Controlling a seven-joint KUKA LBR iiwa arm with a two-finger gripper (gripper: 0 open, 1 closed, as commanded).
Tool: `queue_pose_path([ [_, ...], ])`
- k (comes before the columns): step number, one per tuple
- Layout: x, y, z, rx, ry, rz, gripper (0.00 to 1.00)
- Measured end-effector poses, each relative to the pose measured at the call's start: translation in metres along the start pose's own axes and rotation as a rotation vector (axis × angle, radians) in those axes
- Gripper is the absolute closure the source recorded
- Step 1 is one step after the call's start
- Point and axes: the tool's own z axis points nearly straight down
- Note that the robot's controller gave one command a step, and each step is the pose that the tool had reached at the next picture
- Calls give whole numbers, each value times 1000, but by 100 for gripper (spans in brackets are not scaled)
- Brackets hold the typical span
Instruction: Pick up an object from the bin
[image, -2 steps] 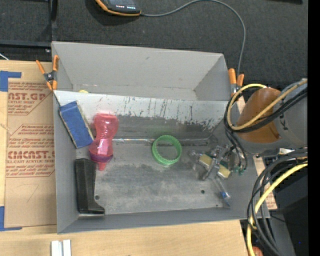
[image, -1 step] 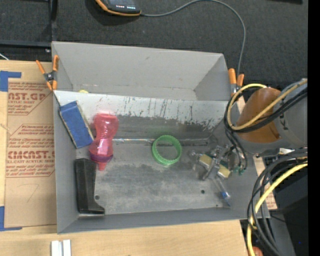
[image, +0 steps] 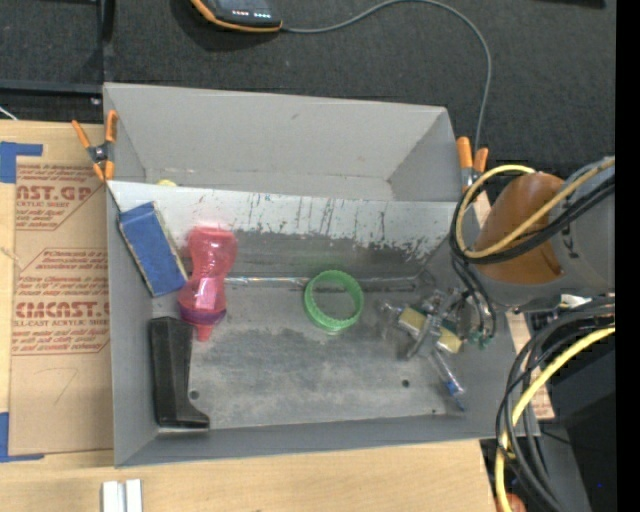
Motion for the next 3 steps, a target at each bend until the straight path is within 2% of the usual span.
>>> queue_pose_path([
  [3,1,1,-77,-1,3,-1,100],
])
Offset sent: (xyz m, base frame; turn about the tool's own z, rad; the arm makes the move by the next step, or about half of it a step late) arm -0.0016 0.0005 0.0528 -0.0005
